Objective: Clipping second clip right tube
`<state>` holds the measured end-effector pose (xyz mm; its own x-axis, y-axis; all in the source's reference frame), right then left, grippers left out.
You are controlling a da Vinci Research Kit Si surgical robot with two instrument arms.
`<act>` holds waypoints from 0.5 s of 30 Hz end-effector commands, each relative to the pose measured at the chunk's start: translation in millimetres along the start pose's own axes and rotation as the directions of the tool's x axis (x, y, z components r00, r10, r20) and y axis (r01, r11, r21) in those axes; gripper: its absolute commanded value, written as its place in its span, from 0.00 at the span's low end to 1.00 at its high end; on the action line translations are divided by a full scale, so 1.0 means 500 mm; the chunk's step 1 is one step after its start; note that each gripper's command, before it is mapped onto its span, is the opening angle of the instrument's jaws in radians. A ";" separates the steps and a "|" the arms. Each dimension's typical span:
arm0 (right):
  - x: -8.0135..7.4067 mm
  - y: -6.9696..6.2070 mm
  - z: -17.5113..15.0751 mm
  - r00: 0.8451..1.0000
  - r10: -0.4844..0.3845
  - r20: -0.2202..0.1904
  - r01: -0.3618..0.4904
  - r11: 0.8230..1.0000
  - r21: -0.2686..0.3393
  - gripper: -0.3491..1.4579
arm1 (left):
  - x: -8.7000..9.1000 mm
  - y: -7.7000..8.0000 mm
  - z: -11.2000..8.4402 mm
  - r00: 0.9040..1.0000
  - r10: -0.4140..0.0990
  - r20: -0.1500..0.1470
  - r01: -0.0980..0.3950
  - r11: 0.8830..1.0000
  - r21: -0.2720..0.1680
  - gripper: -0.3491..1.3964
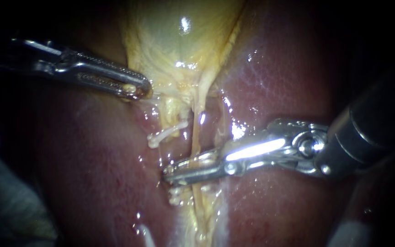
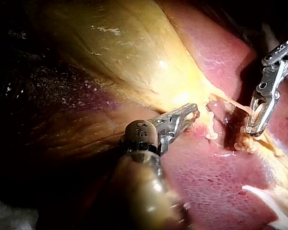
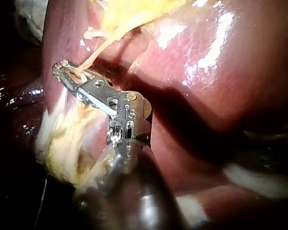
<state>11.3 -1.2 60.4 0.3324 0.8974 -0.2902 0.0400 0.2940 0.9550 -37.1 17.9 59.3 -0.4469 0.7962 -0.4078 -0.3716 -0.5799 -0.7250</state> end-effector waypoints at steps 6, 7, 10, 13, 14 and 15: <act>-0.0005 -0.0005 -0.0006 1.000 0.015 -0.003 -0.015 1.000 0.001 0.00 | 0.0000 0.0000 0.0000 1.000 0.000 0.000 0.000 1.000 0.000 0.00; -0.0005 -0.0006 -0.0006 1.000 0.015 -0.003 -0.015 1.000 0.001 0.00 | 0.0000 0.0000 0.0000 1.000 0.000 0.000 0.000 1.000 0.000 0.00; -0.0006 -0.0006 -0.0005 1.000 0.014 -0.002 -0.014 1.000 0.001 0.00 | 0.0000 0.0000 0.0000 1.000 0.000 0.000 0.000 1.000 0.000 0.00; -0.0007 -0.0004 -0.0005 1.000 0.014 -0.002 -0.014 1.000 0.001 0.00 | 0.0000 0.0000 0.0000 1.000 0.000 0.000 0.000 1.000 0.000 0.00; -0.0008 -0.0004 -0.0004 1.000 0.014 -0.002 -0.014 1.000 0.001 0.00 | 0.0000 0.0000 0.0000 1.000 0.000 0.000 0.000 1.000 0.000 0.00; -0.0008 -0.0003 -0.0004 1.000 0.013 -0.002 -0.013 1.000 0.001 0.00 | 0.0000 0.0000 0.0000 1.000 0.000 0.000 0.000 1.000 0.000 0.00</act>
<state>10.9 -1.5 60.3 0.3310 0.9021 -0.2769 0.0364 0.2811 0.9590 -37.1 17.9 59.3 -0.4470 0.7962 -0.4076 -0.3718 -0.5798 -0.7250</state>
